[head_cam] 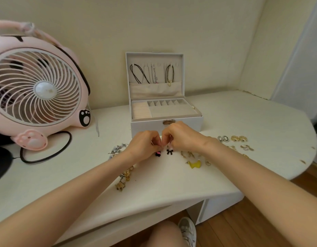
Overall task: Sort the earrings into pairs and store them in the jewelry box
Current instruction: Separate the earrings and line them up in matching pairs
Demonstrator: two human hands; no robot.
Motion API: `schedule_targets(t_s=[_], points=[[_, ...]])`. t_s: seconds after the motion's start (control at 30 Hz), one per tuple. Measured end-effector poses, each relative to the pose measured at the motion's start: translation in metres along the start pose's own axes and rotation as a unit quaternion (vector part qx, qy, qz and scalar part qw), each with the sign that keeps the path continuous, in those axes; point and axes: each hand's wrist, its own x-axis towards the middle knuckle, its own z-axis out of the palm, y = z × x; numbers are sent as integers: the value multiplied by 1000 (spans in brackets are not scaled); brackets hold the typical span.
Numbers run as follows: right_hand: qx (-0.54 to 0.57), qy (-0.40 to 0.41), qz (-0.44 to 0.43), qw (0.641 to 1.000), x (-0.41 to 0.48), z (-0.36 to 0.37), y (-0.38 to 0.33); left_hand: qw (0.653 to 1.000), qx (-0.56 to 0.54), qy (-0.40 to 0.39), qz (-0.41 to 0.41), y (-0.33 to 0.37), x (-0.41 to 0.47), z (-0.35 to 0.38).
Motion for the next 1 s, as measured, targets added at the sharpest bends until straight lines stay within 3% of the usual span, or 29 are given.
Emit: schedule_targets(t_s=[0.13, 0.3, 1.0], points=[[-1, 34, 20, 999, -2, -5, 4, 1000, -5, -11, 6, -4, -4, -5], [-42, 16, 20, 999, -9, -3, 1, 999, 12, -40, 23, -2, -10, -7], [7, 64, 21, 998, -7, 8, 10, 1000, -15, -15, 20, 0, -5, -1]])
